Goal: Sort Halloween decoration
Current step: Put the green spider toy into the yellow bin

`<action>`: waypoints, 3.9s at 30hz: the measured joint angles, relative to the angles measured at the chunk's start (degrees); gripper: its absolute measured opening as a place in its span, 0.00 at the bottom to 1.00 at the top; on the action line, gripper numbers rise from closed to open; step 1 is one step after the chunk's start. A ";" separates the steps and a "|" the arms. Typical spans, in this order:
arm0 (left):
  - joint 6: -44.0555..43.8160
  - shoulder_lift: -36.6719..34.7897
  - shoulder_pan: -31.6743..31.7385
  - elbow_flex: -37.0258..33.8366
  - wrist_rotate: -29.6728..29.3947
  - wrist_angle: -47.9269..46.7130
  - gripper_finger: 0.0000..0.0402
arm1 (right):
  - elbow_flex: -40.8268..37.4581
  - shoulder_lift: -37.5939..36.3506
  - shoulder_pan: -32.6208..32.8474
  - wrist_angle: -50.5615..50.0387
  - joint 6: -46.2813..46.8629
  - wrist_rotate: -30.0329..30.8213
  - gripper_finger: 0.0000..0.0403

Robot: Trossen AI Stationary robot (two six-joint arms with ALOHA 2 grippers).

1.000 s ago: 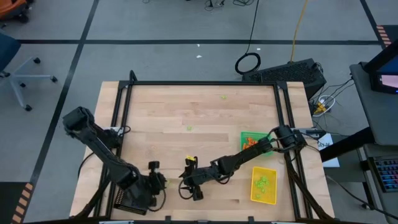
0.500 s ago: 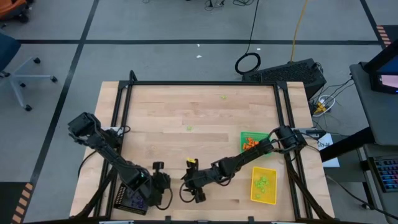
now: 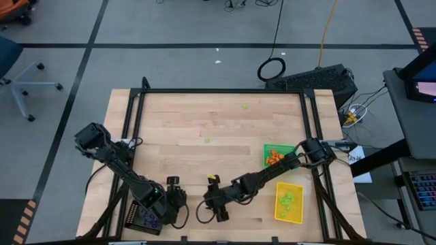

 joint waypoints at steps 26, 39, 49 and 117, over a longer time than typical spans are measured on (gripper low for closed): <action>-1.50 4.40 2.22 0.22 4.51 1.07 0.29 | 0.00 0.00 0.00 -0.16 0.00 0.00 0.53; -0.94 3.40 2.27 0.02 3.96 0.59 0.03 | 0.00 0.00 0.00 -0.03 0.00 0.00 0.53; -0.46 0.43 2.30 -0.20 3.61 -0.36 0.02 | 0.00 0.00 0.00 0.06 -0.16 0.00 0.53; 26.67 -14.17 2.27 0.68 -23.50 19.54 0.02 | -0.10 -8.31 5.28 -17.12 12.32 28.29 0.53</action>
